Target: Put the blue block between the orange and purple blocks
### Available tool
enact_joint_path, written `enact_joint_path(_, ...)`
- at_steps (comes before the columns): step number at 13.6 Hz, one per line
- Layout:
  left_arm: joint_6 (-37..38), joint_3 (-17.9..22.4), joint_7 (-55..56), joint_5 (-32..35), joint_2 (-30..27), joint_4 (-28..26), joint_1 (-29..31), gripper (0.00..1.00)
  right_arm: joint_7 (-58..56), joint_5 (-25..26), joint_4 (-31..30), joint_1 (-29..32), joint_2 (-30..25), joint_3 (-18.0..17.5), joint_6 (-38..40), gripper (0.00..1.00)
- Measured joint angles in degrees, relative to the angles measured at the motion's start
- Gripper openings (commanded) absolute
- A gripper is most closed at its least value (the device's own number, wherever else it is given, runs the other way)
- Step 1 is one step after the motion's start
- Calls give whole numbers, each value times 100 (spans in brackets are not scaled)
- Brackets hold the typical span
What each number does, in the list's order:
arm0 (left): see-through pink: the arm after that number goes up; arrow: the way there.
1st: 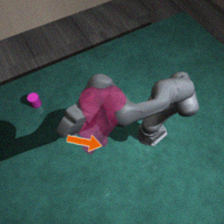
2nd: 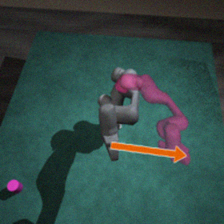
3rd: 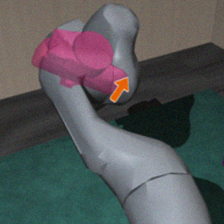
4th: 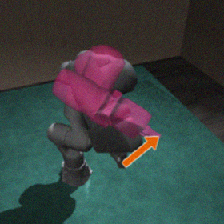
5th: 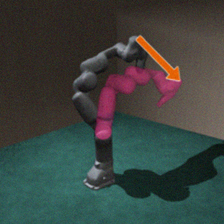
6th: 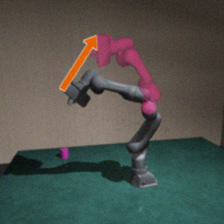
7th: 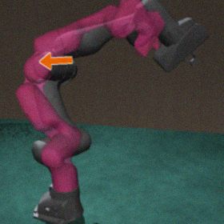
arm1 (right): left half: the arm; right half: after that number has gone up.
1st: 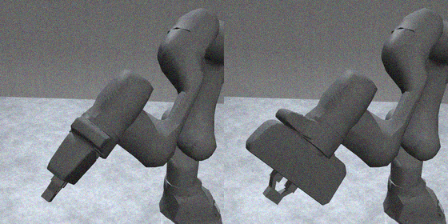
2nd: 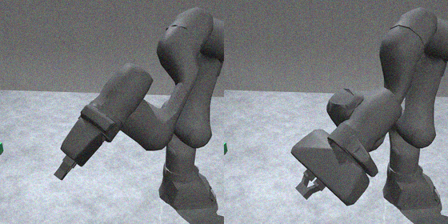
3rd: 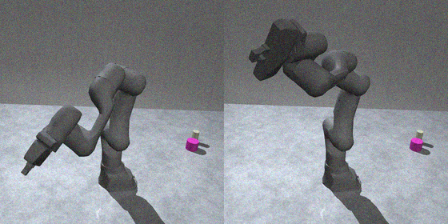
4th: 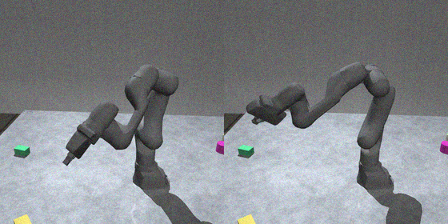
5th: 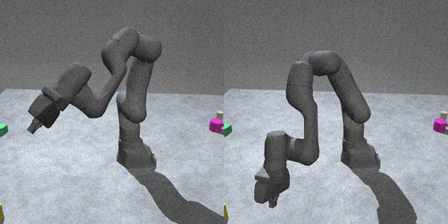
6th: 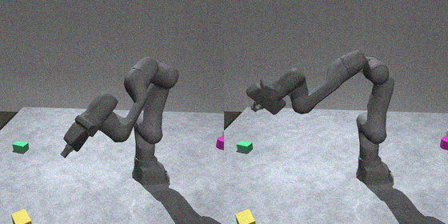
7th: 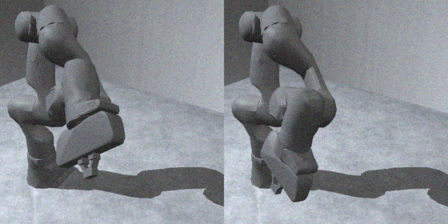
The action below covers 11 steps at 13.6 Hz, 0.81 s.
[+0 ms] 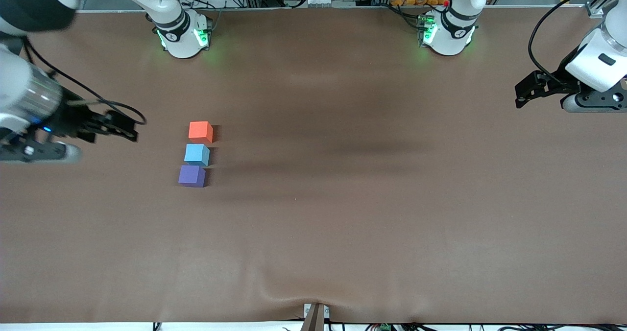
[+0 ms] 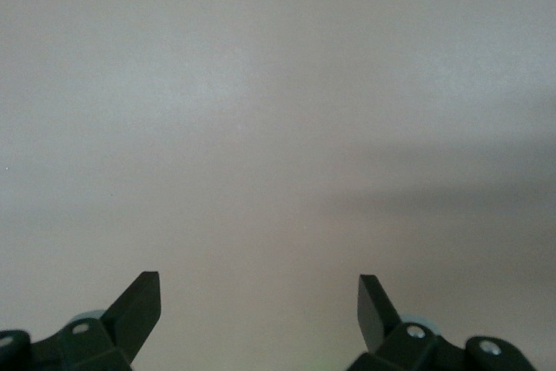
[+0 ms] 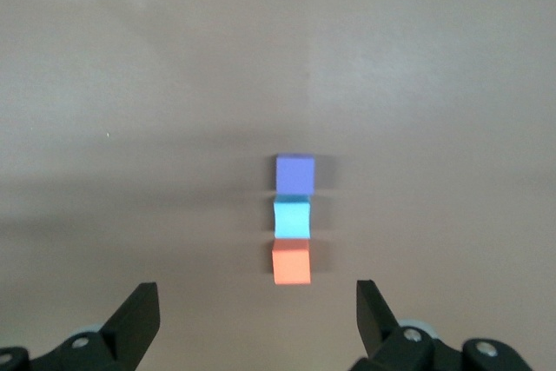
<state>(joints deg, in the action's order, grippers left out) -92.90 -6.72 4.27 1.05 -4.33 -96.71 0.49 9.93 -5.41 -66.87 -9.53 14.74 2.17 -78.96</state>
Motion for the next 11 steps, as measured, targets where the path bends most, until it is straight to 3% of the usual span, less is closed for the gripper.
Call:
enact_joint_path(4,7,-2,0,0,0,-22,0,100,-5,-286,47,404,-446,-81,459,100)
enact_joint_path(8,13,-3,0,0,0,-35,0,100,-5,-107,-49,484,-656,-166,852,100)
enact_joint_path(11,25,-4,0,0,0,-73,0,100,-5,107,-799,630,-1128,-433,455,100)
